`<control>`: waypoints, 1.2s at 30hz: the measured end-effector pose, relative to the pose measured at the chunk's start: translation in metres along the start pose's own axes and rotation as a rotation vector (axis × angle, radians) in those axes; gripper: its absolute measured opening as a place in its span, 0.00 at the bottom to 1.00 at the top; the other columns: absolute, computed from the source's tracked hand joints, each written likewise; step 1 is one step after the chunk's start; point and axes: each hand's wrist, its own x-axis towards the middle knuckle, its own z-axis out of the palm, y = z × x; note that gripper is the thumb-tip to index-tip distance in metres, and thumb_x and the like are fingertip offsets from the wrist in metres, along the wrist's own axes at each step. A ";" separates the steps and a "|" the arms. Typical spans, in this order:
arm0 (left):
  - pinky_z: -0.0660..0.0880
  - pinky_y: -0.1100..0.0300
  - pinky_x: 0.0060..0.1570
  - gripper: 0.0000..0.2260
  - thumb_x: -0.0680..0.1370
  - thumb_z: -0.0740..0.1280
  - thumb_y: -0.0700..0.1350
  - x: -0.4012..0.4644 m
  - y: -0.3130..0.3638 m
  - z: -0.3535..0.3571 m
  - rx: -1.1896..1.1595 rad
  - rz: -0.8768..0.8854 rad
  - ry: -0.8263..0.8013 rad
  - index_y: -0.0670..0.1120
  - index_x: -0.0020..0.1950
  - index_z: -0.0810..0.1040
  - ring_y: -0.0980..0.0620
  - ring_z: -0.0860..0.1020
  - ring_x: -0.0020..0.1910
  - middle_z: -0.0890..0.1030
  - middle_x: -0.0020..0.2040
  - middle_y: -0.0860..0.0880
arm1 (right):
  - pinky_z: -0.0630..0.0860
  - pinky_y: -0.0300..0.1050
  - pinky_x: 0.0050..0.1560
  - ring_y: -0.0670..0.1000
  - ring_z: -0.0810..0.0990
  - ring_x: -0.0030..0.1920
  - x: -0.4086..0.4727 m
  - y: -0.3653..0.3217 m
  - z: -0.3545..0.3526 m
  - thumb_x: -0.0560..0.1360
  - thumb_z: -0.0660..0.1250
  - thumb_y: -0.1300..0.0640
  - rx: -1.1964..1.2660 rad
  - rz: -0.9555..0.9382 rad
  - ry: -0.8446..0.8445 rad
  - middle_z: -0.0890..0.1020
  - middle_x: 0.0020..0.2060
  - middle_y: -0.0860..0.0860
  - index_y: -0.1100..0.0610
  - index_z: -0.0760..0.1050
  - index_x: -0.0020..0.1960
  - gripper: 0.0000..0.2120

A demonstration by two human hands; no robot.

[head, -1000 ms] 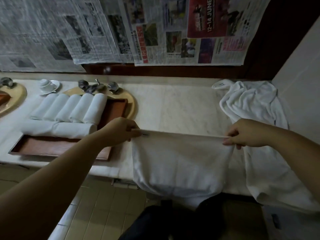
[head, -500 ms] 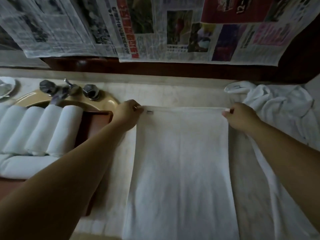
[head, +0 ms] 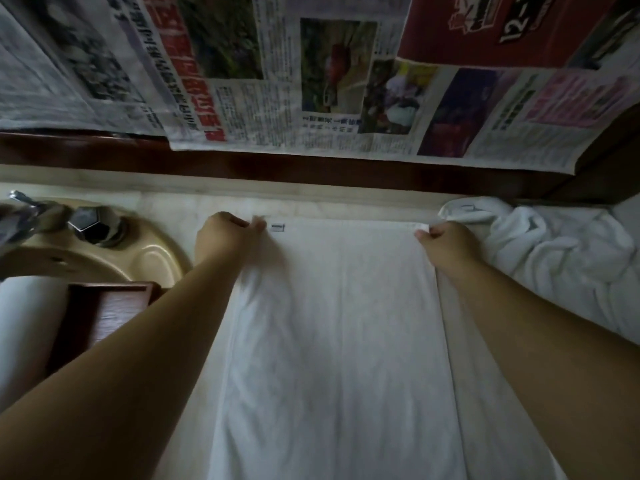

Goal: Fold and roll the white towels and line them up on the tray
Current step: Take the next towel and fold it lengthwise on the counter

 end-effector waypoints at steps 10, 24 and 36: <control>0.70 0.55 0.45 0.16 0.79 0.67 0.64 -0.146 0.028 0.033 -0.058 0.140 0.046 0.53 0.51 0.72 0.45 0.80 0.49 0.77 0.48 0.51 | 0.77 0.47 0.59 0.51 0.83 0.55 -0.004 0.007 -0.023 0.80 0.70 0.49 0.253 -0.005 -0.245 0.85 0.54 0.49 0.54 0.82 0.64 0.16; 0.70 0.44 0.60 0.15 0.82 0.63 0.56 -0.357 0.032 0.125 0.481 0.226 -0.459 0.51 0.65 0.70 0.44 0.70 0.59 0.71 0.61 0.46 | 0.75 0.44 0.42 0.53 0.81 0.43 -0.061 -0.015 -0.044 0.80 0.69 0.50 0.405 -0.170 -0.010 0.82 0.42 0.51 0.55 0.79 0.49 0.09; 0.74 0.61 0.37 0.13 0.86 0.59 0.57 -0.347 -0.023 0.024 -0.287 0.012 -0.137 0.52 0.47 0.75 0.58 0.79 0.37 0.81 0.39 0.53 | 0.85 0.46 0.40 0.50 0.84 0.39 -0.112 -0.083 -0.051 0.82 0.67 0.51 0.542 -0.289 -0.049 0.84 0.44 0.50 0.57 0.80 0.51 0.10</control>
